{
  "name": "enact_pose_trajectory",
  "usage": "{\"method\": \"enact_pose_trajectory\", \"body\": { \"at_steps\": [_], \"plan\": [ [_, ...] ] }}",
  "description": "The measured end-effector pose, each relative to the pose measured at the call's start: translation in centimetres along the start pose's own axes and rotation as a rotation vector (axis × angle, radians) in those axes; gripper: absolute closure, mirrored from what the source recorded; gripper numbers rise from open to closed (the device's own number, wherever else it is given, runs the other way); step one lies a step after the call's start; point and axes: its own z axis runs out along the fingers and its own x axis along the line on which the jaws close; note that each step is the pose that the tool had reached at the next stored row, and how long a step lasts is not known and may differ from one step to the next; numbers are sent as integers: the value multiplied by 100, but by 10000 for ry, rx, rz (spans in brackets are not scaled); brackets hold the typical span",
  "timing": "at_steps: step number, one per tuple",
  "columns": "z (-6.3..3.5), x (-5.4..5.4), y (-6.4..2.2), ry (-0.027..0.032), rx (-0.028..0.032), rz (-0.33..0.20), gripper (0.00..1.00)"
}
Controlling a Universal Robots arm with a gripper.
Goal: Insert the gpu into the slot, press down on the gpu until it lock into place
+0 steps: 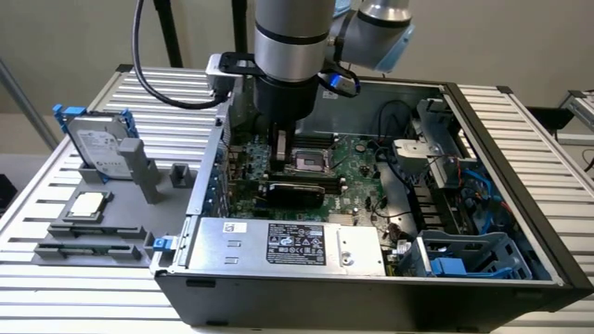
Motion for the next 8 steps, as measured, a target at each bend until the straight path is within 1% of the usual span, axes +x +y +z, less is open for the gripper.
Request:
{"method": "enact_pose_trajectory", "body": {
  "at_steps": [8],
  "plan": [
    [-4,0,-2,-1,0,1,89]
  ]
}}
